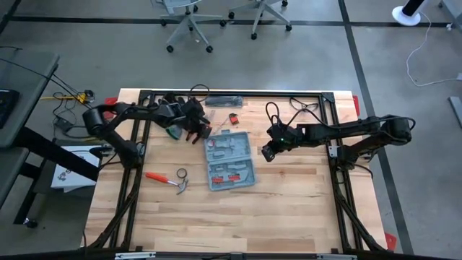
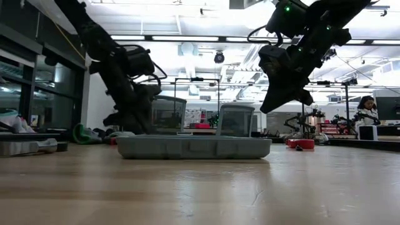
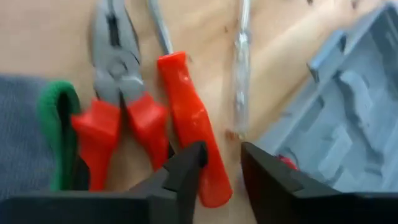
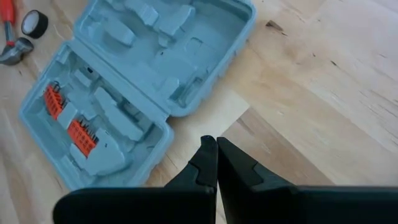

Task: Prefit tool cases
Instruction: Put the nut driver into the gray prefit tool case

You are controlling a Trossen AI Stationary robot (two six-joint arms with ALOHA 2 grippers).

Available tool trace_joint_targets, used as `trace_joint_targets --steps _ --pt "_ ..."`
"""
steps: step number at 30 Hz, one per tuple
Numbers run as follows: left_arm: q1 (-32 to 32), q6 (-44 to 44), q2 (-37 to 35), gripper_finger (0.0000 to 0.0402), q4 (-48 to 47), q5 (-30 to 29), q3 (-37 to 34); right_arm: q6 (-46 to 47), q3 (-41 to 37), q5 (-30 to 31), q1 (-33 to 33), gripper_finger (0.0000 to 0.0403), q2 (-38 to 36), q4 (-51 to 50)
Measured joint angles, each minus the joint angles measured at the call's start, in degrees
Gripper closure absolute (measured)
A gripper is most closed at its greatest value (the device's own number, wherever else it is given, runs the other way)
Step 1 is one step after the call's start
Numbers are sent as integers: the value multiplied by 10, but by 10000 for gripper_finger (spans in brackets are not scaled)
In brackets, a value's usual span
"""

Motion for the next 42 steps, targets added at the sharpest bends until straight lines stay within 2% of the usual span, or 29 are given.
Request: trace_joint_targets --steps 6,12,18,23,27,31,34,38,42 --pt "30 -13 9 239 5 -4 0 11 0 1 0 403 0 0" --pt "37 20 12 240 0 -14 19 11 0 5 0 403 0 0" --pt "36 70 34 242 -3 -33 77 16 0 8 0 403 0 0" --pt "27 145 103 243 -87 -23 158 18 0 9 0 403 0 0" --pt "16 208 158 243 -178 -59 213 27 0 9 0 403 0 0" --pt "14 242 180 243 -215 -73 234 32 0 9 0 403 0 -2" --pt "14 247 182 262 -225 -74 236 31 0 9 0 403 0 -3" --pt "15 247 170 337 -239 -56 234 36 0 15 0 403 0 -4" --pt "19 247 145 337 -241 -31 231 37 0 15 0 403 0 -4"
